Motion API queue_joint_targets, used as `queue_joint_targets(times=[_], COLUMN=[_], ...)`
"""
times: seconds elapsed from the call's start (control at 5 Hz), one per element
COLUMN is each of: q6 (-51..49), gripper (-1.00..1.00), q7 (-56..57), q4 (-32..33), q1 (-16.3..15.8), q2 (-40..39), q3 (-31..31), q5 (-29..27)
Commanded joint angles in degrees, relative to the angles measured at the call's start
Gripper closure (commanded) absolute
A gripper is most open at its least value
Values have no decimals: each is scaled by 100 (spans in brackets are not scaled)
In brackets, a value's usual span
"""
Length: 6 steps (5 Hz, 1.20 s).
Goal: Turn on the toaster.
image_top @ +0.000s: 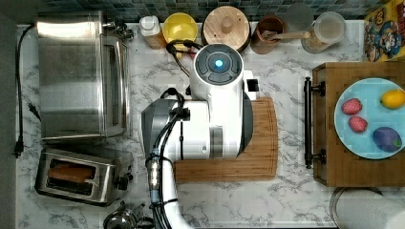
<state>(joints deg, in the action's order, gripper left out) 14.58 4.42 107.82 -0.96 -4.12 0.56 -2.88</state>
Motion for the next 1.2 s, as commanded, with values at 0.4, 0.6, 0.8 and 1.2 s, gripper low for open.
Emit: queue_joint_targets(times=[0.4,0.6,0.8,1.2], q6=[858,1036,1102,1051], gripper=[100,100,100,100], q7=[865,1090,1075,1151], q4=[1162,1480,1731,2015], q1=[-1212,-1140,-1468,-1747], q2=[1033,1169,1214,1153], q3=[105,502,530,941], q5=[-275,-462,-450,-484])
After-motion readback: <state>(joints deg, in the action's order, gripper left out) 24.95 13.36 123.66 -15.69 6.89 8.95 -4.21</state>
